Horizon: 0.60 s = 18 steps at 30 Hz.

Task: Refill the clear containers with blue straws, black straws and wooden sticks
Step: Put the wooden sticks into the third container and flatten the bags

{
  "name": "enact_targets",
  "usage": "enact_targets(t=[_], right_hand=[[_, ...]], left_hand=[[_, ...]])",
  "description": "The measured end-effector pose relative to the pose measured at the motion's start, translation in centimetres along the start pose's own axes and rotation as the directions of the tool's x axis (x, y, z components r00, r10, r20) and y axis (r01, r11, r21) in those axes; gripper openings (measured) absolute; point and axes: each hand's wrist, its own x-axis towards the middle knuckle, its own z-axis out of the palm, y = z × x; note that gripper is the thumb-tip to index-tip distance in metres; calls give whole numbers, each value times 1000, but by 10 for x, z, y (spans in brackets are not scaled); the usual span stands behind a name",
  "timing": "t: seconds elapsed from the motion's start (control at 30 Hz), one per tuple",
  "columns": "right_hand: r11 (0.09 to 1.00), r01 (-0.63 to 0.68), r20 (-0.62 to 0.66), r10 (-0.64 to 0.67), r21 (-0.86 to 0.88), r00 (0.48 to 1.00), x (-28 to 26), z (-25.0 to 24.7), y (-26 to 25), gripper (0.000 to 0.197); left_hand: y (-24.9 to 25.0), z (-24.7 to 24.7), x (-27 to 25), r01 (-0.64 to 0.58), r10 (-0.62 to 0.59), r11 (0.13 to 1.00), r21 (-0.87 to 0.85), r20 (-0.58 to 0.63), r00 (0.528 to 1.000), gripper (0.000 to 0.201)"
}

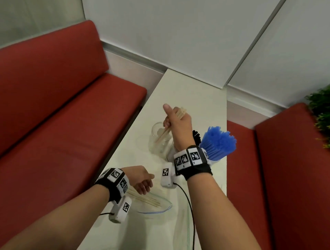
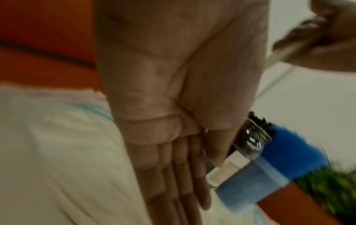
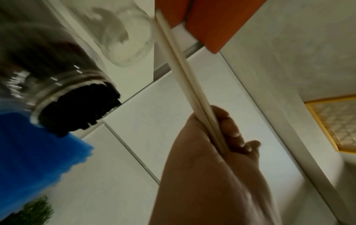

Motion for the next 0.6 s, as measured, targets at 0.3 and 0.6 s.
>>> enact_targets(t=[0.3, 0.6], right_hand=[[988, -66, -142, 46, -140, 989, 61, 10, 51, 40], [967, -152, -131, 127, -205, 983, 55, -2, 99, 25]], left_hand=[[1, 9, 3, -85, -96, 775, 627, 250, 964, 23], [-33, 30, 23, -71, 273, 230, 971, 6, 962, 37]])
